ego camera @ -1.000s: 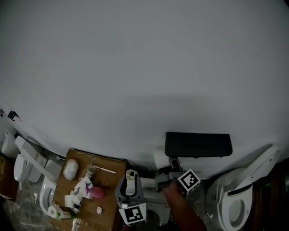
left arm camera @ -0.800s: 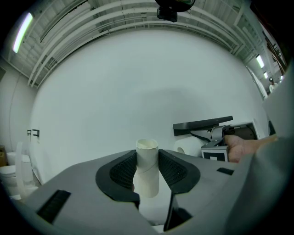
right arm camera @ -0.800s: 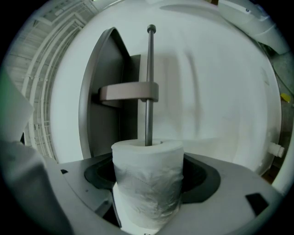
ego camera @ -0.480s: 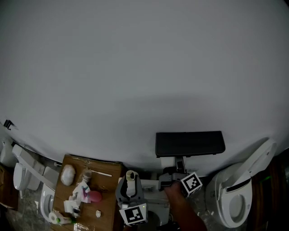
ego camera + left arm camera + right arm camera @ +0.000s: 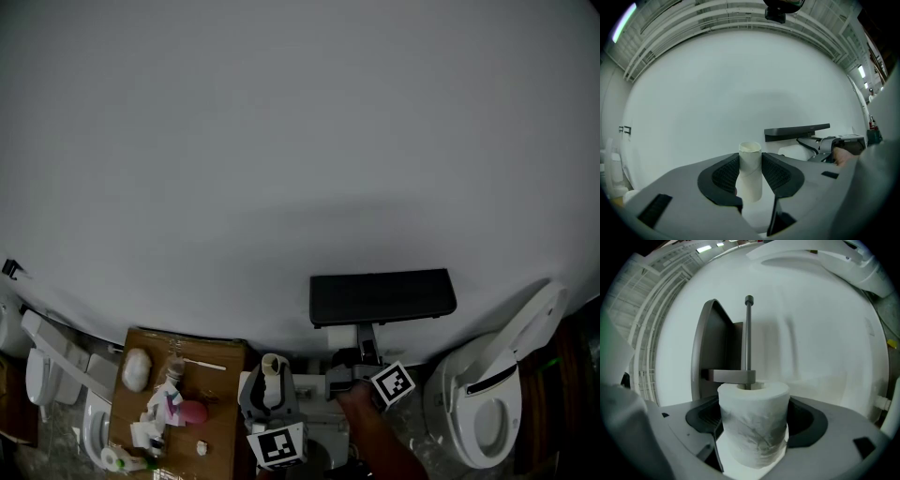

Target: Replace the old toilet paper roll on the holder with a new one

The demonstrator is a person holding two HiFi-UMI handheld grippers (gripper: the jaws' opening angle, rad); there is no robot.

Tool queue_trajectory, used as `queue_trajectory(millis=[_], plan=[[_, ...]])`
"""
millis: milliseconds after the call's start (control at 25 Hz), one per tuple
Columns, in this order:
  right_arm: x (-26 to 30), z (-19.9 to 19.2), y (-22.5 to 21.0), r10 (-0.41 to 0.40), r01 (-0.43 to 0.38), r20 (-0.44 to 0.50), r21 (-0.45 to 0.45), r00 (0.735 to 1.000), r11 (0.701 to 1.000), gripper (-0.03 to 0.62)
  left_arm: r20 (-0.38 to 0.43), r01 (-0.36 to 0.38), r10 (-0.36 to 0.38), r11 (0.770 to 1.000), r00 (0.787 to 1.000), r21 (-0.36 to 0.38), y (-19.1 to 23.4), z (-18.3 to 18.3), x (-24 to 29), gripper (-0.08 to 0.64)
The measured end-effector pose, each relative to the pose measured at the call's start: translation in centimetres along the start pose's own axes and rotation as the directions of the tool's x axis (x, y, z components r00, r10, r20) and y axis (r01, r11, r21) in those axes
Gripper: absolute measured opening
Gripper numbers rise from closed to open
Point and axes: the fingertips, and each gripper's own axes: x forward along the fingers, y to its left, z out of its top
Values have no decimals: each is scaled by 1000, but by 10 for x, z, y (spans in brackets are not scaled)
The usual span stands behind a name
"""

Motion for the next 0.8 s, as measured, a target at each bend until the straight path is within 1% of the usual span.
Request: queue_trajectory(millis=[80,240,400,800], plan=[[-4,-2,1,-1,1,-6,-19,1000,1000,383,4,0,0,1000,1000,1,0,1,0,164],[-11,-3,3,9,-9,-2,-10,1000,1000,385,11,8,-8,1000,1000,-14,-3,7,-1,164],[-20,-5,5,22,-22,-7,-2,1000,1000,387,9,12,-12,1000,1000,-14,-5,7,-4,164],[-54,3,6,10,-10,-7,-3,1000,1000,388,26,52,-51,998,998,-20,-20,13,-15,164]])
